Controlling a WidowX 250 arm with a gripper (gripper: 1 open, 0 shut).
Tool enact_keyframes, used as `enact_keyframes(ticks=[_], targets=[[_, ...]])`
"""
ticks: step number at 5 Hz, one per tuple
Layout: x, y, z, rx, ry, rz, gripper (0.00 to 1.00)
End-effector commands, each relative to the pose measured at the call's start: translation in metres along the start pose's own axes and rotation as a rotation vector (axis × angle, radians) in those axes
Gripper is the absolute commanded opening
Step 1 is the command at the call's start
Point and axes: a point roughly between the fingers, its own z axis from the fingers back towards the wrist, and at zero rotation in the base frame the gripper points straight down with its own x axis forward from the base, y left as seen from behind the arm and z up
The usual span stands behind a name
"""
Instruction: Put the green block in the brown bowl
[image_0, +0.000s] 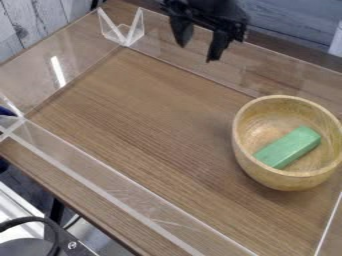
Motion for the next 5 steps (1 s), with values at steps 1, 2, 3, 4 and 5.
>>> enact_keyframes(ticks=[1,2,3,4,5], targets=[[0.009,0.004,0.024,-0.019,-0.042,0.004,1.0],[0.007,0.008,0.03,-0.033,-0.03,0.007,1.0],[0.002,0.014,0.041,-0.052,-0.012,-0.007,1.0],[0.002,0.029,0.05,-0.021,0.014,0.031,1.0],[-0.001,0.036,0.046,0.005,0.063,0.067,1.0]])
